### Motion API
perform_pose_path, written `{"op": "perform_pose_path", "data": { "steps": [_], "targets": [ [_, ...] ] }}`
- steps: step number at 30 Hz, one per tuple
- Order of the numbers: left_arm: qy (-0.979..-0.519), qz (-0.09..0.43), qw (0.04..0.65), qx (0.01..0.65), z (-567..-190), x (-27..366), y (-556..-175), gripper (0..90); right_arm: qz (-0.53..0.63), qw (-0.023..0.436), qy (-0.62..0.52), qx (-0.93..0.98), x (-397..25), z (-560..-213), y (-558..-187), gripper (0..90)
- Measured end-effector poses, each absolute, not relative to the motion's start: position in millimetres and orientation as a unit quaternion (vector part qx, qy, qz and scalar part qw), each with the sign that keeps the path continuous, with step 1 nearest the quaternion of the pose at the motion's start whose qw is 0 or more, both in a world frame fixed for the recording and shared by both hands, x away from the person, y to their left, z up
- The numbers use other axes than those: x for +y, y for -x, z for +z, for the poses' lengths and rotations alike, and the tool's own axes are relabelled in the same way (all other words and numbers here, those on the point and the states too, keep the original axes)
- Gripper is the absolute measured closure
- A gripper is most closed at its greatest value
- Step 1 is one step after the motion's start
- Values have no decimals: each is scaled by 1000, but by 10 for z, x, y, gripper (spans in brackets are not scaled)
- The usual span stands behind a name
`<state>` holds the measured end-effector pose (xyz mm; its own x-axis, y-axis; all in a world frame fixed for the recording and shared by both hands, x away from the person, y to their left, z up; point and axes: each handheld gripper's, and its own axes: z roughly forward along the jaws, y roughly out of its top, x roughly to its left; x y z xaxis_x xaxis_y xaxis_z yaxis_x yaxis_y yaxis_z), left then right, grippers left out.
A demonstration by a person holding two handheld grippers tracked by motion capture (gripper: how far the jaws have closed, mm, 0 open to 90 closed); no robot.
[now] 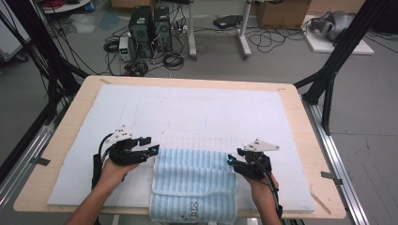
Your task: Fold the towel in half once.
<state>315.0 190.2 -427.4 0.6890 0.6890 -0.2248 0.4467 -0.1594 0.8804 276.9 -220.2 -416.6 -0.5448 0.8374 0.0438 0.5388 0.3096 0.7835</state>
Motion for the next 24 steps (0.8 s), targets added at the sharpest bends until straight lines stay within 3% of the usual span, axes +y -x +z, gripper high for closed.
{"op": "perform_pose_path", "data": {
  "steps": [6, 10, 13, 14, 15, 16, 18, 24],
  "targets": [
    [-771, 106, 493, 389, -4403, 1778, -3309, 470, 361, 177, -443, 801, -2144, -4312, -2961, 508],
    [-794, 94, 459, 387, -4499, 1744, -3342, 524, 354, 165, -440, 808, -2119, -4378, -3003, 540],
    [-806, 98, 444, 378, -4521, 1707, -3327, 658, 350, 158, -433, 816, -2102, -4421, -3012, 602],
    [-809, 94, 445, 371, -4522, 1693, -3320, 757, 355, 151, -433, 814, -2105, -4427, -3018, 641],
    [-813, 100, 440, 369, -4516, 1686, -3317, 844, 359, 145, -432, 815, -2105, -4426, -3020, 722],
    [-810, 104, 441, 372, -4510, 1679, -3323, 864, 359, 145, -427, 817, -2099, -4424, -3020, 794],
    [-798, 106, 450, 387, -4515, 1687, -3351, 872, 351, 161, -415, 824, -2053, -4403, -3025, 838],
    [-763, 113, 481, 416, -4500, 1790, -3477, 872, 360, 175, -423, 813, -1998, -4384, -3194, 842]
  ]
}}
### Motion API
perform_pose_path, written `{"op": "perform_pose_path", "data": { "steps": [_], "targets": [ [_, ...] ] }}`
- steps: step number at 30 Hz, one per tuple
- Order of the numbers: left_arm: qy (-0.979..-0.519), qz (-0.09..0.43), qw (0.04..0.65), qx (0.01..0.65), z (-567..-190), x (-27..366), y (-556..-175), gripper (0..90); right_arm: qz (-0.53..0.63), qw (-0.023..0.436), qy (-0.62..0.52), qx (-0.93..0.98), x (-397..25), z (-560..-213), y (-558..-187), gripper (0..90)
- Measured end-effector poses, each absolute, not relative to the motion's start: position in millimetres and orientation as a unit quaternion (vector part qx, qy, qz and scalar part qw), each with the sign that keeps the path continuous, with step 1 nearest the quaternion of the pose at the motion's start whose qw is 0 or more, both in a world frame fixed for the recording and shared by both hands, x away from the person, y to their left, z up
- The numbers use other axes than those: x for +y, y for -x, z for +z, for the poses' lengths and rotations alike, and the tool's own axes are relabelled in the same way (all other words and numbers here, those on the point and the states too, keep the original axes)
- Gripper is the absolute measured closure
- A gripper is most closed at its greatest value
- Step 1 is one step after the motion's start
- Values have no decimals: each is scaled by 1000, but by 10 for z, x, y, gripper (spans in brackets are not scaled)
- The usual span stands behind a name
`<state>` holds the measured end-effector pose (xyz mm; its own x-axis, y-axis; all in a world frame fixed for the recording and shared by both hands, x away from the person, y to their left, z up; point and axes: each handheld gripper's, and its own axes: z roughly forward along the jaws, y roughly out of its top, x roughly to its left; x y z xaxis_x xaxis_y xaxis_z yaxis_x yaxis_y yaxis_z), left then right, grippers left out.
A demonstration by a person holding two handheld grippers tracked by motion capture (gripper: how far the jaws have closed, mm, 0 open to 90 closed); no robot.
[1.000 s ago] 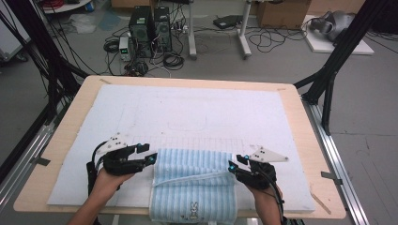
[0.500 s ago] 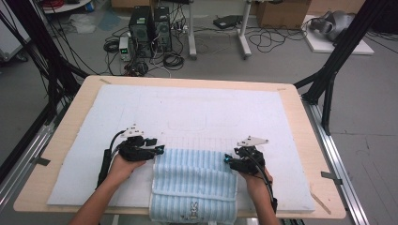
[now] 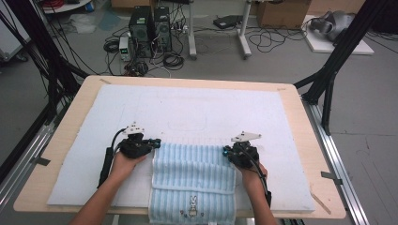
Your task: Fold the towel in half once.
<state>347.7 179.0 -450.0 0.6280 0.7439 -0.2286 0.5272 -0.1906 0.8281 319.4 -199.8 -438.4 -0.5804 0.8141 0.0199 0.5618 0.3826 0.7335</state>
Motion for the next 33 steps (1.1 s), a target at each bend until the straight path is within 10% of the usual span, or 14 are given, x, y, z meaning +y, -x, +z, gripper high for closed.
{"op": "perform_pose_path", "data": {
  "steps": [33],
  "targets": [
    [-723, 166, 517, 427, -4213, 1747, -4438, 870, 363, 260, -471, 761, -1814, -4234, -4198, 843]
  ]
}}
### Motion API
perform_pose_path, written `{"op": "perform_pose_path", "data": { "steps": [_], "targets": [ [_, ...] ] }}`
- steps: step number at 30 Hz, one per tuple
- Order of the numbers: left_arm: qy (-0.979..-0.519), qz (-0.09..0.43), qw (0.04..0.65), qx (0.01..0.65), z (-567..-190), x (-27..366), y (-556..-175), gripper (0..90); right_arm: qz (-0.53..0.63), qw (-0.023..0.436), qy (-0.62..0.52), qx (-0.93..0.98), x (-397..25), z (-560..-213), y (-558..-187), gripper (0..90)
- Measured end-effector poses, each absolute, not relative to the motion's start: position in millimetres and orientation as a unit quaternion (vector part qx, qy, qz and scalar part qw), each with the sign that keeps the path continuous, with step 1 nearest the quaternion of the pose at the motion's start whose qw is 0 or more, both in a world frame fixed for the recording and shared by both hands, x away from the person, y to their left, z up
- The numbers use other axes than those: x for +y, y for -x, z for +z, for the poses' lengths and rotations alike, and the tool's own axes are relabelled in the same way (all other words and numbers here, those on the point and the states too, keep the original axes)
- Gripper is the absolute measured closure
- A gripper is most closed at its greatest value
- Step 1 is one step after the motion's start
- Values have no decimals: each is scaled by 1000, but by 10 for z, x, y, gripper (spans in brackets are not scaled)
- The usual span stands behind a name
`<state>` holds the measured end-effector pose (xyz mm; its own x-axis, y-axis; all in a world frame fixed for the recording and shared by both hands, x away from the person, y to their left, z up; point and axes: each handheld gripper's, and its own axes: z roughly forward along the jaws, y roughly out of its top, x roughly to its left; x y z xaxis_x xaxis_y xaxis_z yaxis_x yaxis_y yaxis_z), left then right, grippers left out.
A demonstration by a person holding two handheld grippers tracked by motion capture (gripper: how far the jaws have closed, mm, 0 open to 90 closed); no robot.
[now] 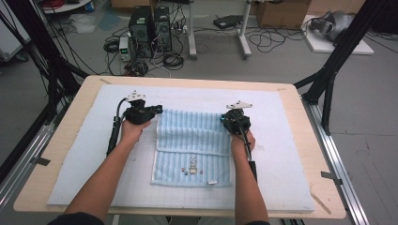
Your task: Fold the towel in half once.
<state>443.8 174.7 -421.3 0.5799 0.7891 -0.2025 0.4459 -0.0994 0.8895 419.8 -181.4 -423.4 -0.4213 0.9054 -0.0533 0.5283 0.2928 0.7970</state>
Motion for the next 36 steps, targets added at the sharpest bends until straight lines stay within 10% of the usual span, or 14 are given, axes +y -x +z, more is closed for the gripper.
{"op": "perform_pose_path", "data": {
  "steps": [3, 8, 36],
  "targets": [
    [-729, 154, 512, 426, -4264, 1730, -4444, 827, 365, 261, -478, 755, -1795, -4259, -4213, 834],
    [-717, 134, 506, 459, -4249, 1778, -4408, 477, 384, 250, -475, 751, -1773, -4228, -4161, 669],
    [-744, 119, 524, 396, -4247, 1833, -3404, 405, 425, 239, -425, 762, -1995, -3998, -3260, 423]
  ]
}}
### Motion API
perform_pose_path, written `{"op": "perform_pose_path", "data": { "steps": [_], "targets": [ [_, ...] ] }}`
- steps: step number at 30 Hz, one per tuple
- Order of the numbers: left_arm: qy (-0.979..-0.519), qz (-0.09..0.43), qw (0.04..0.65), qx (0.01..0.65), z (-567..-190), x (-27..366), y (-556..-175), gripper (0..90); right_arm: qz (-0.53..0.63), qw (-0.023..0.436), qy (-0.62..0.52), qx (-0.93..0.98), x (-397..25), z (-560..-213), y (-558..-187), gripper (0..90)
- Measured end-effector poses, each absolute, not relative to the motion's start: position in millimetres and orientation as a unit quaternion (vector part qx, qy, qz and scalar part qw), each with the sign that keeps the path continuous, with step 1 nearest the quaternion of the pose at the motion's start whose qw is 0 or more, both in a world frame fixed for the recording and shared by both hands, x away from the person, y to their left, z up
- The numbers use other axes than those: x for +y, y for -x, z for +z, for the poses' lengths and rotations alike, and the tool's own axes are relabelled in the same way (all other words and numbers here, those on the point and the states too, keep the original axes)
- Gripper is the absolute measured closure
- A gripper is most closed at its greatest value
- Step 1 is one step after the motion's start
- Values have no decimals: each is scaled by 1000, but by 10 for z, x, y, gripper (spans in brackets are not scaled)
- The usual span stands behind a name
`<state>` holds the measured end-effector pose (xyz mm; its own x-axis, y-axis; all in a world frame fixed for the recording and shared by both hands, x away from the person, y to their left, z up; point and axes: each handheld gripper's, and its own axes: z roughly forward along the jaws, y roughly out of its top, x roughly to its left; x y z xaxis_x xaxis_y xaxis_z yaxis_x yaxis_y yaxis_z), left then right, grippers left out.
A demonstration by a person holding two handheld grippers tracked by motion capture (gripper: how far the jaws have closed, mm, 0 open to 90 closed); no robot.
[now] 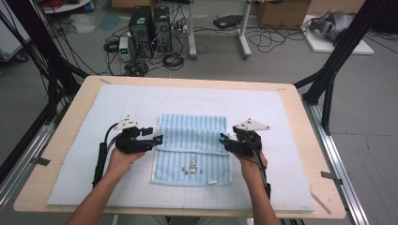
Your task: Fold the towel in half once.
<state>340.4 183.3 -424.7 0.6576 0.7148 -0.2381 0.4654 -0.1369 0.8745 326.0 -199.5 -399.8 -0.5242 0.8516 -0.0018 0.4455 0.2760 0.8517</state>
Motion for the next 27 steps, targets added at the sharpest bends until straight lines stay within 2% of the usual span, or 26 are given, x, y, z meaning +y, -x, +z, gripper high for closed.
{"op": "perform_pose_path", "data": {
  "steps": [2, 8, 14, 17, 20, 22, 27],
  "targets": [
    [-750, 120, 515, 397, -4277, 1821, -3381, 466, 420, 240, -422, 767, -2013, -4020, -3207, 444],
    [-769, 104, 482, 407, -4405, 1749, -3331, 510, 417, 223, -429, 769, -2120, -4100, -3085, 534],
    [-787, 111, 448, 410, -4466, 1657, -3317, 569, 403, 195, -417, 791, -2070, -4293, -3010, 542],
    [-788, 126, 442, 410, -4495, 1643, -3302, 620, 384, 189, -415, 803, -2001, -4378, -3021, 578],
    [-781, 141, 443, 418, -4512, 1648, -3280, 711, 354, 196, -420, 812, -1952, -4435, -3059, 655],
    [-784, 147, 439, 413, -4512, 1632, -3271, 778, 346, 207, -420, 813, -1944, -4435, -3066, 748],
    [-785, 151, 447, 402, -4497, 1638, -3246, 819, 333, 228, -408, 819, -1928, -4426, -3057, 827]
  ]
}}
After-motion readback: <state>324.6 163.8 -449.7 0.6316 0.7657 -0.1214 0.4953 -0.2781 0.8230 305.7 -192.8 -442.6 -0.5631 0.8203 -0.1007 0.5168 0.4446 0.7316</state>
